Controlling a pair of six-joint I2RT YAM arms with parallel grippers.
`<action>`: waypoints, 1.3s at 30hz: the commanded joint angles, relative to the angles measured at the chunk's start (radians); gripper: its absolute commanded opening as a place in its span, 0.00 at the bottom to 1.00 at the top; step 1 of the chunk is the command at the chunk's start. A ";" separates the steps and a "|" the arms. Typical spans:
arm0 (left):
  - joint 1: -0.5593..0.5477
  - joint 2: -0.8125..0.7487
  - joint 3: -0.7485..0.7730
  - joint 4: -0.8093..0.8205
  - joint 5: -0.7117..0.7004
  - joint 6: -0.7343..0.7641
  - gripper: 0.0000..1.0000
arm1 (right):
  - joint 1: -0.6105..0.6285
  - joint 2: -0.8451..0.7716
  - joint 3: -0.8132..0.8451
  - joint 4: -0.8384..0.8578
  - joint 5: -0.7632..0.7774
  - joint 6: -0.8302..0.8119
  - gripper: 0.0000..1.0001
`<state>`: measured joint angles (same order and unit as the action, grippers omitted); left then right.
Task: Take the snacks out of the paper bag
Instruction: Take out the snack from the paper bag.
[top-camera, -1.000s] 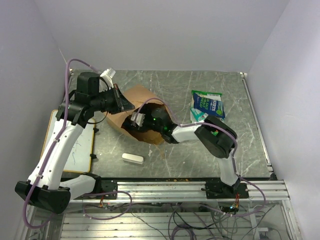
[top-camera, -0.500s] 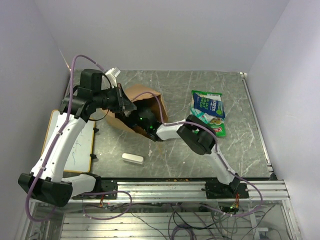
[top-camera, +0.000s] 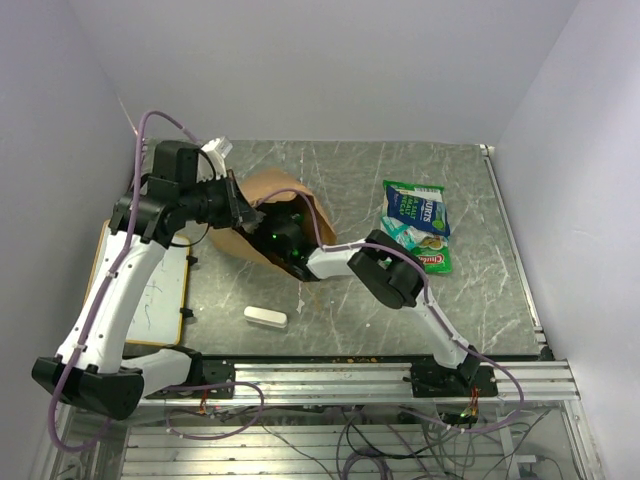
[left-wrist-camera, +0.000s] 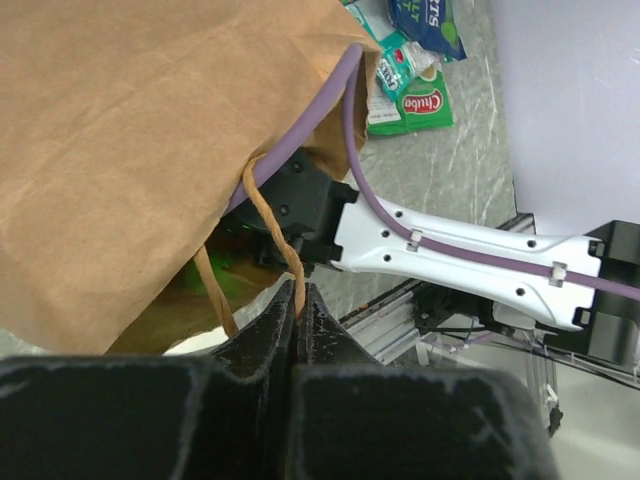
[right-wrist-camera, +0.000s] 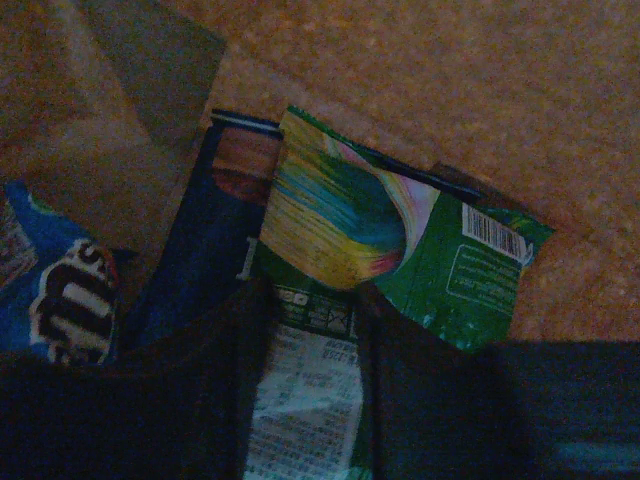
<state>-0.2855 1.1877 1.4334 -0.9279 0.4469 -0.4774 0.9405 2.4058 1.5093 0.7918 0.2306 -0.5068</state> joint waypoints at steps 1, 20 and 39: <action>0.011 -0.044 0.015 -0.026 -0.075 -0.008 0.07 | -0.011 -0.072 -0.056 -0.097 -0.013 -0.017 0.22; 0.019 -0.108 -0.093 0.093 -0.032 -0.149 0.07 | 0.008 -0.513 -0.461 -0.120 -0.374 0.055 0.00; 0.019 -0.134 -0.182 0.188 0.040 -0.218 0.07 | -0.003 -0.796 -0.736 -0.295 -0.688 -0.161 0.00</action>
<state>-0.2752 1.0714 1.2705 -0.7918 0.4473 -0.6762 0.9436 1.6417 0.7803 0.5941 -0.3584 -0.5247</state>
